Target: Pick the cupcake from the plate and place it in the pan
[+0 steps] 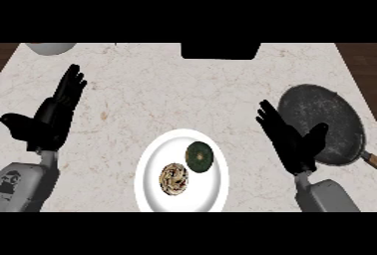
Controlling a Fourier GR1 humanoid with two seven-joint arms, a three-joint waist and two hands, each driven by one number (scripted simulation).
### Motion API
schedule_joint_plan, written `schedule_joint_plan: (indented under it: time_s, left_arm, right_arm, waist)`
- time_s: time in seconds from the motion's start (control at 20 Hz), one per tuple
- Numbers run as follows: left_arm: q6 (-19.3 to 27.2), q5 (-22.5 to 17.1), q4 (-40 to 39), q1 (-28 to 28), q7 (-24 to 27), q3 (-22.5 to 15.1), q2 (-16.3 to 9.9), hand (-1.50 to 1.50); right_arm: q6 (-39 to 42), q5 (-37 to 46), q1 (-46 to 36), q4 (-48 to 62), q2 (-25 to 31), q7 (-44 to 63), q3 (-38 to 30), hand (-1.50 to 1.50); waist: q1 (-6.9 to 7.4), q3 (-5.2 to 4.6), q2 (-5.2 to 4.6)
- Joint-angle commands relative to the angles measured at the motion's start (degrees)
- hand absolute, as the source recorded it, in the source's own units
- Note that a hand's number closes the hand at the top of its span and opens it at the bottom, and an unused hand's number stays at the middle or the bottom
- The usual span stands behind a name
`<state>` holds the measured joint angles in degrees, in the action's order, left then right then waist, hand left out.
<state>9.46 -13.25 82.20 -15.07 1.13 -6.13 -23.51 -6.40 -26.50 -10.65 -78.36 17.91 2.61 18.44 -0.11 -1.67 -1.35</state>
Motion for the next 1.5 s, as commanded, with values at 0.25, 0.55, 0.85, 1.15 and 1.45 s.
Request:
schedule_joint_plan:
  time_s: [0.25, 0.55, 0.85, 1.15, 1.45]
  left_arm:
    - [-6.8, -5.0, -2.2, 1.7, -5.1, -7.6, 7.3, 0.0]
    - [-7.2, -8.8, -1.4, 5.1, -8.4, -8.0, 10.2, 0.0]
    - [-6.1, -8.2, 1.0, 6.6, -10.3, -7.6, 9.1, 0.0]
    - [-7.1, -7.9, 0.9, 8.1, -9.6, -8.8, 9.2, 0.0]
    - [-6.5, -8.8, 2.4, 6.4, -11.1, -7.6, 9.6, 0.0]
  right_arm:
    - [1.4, 24.4, -24.0, -4.5, -0.9, 0.0, 19.1, 1.5]
    - [-14.8, 48.0, -28.3, -1.3, -4.1, -3.8, 25.5, -1.5]
    - [-1.9, 58.0, -35.4, 3.1, -7.6, 11.1, 37.3, -1.5]
    - [19.6, 63.0, -43.5, 8.4, -10.1, 29.2, 46.5, -1.5]
    - [38.9, 57.1, -46.0, 8.4, -17.7, 47.2, 50.3, -1.5]
  waist:
    - [6.52, 0.88, 1.39]
    - [2.52, 1.6, 1.56]
    - [1.42, 1.44, 2.12]
    - [1.34, 1.15, 2.99]
    - [1.9, 1.42, 2.26]
